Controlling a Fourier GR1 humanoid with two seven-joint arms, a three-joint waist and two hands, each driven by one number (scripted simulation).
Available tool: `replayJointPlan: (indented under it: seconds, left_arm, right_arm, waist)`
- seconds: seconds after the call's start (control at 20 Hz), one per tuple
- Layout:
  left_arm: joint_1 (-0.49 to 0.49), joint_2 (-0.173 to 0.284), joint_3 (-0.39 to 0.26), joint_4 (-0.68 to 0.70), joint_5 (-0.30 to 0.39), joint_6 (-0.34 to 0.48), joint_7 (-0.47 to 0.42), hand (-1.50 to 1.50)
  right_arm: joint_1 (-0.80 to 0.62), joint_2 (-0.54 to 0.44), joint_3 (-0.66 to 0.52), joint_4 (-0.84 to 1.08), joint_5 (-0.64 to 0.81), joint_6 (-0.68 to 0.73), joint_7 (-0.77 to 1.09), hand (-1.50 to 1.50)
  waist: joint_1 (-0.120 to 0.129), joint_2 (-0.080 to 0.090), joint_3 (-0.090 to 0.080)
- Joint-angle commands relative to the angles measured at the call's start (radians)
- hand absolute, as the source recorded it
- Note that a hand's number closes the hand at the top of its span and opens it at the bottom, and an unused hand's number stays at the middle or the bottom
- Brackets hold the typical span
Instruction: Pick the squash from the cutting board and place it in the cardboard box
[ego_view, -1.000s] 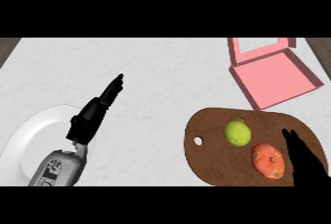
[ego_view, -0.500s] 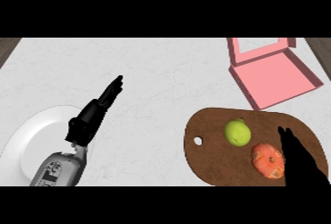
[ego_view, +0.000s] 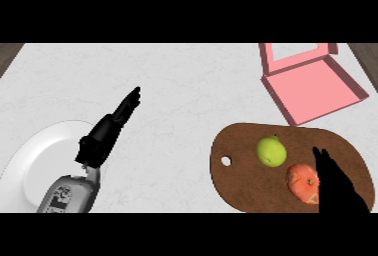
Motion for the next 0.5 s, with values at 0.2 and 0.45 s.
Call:
replayJointPlan:
  seconds: [0.2, 0.45]
  left_arm:
    - [0.022, -0.012, 0.021, -0.026, -0.009, -0.042, 0.009, 0.00]
    - [0.010, -0.024, 0.039, 0.039, -0.046, -0.033, -0.024, 0.00]
  right_arm:
    - [0.004, 0.023, -0.061, 0.063, -0.033, 0.073, -0.040, -1.50]
    - [-0.006, 0.077, -0.059, 0.197, 0.000, 0.004, -0.100, -1.50]
  waist:
    - [0.000, 0.000, 0.000]
    - [0.000, 0.001, 0.000]
